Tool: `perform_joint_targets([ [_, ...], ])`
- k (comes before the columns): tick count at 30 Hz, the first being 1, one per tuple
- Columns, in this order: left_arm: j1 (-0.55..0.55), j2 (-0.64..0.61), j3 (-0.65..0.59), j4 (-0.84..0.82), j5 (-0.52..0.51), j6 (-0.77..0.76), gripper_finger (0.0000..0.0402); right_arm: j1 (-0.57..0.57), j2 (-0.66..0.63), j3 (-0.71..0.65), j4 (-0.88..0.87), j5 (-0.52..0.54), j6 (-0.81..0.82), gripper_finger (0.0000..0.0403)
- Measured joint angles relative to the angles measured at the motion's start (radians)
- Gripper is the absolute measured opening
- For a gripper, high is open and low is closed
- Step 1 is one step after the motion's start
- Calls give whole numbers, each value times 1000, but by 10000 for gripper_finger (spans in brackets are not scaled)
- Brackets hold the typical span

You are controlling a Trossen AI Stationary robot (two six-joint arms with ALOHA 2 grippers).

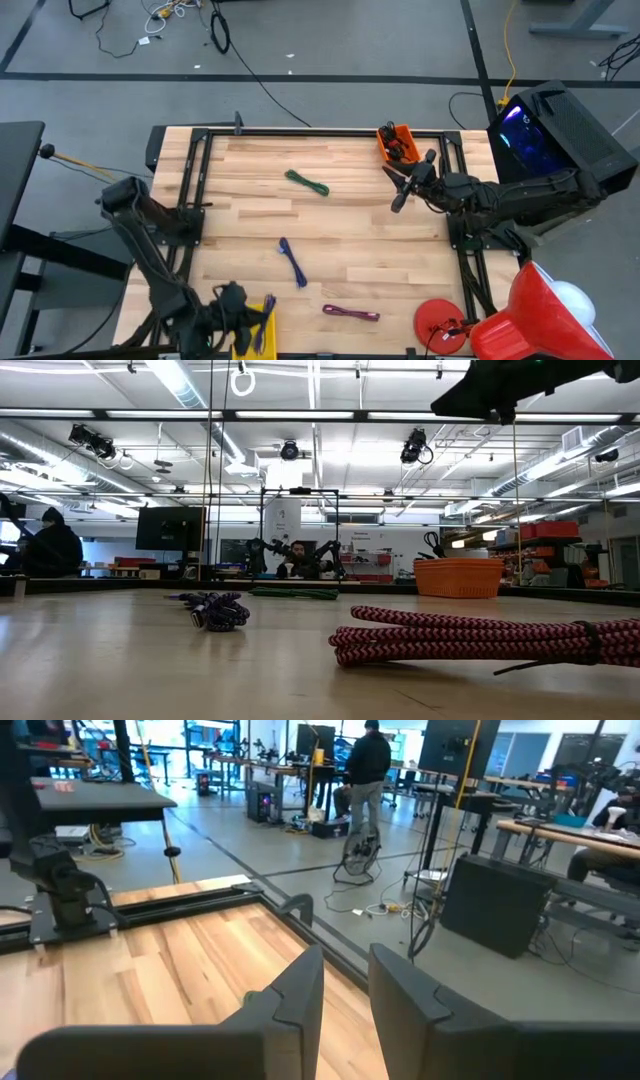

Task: Pick & Place USB Port
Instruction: Put the right blue and black charger cable into the yellow bin

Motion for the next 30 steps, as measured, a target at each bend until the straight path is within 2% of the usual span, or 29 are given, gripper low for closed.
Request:
perform_joint_targets([
  [3, -11, 56, 0, 84, 0, -5, 10, -5, 0, 0, 0, -5, 7, 84],
  [7, -28, 88, 0, 81, 0, -78, 10, -5, 0, 0, -5, -34, 13, 84],
  [19, -67, 92, 0, -2, 24, -238, 10, -5, 0, 0, -57, -53, 23, 84],
  [25, -65, 92, 0, -133, 82, -323, 10, -5, 0, 0, -59, -53, 19, 84],
  [30, -65, 92, 0, -151, 84, -344, 29, -5, 0, 0, -60, -53, 18, 84],
])
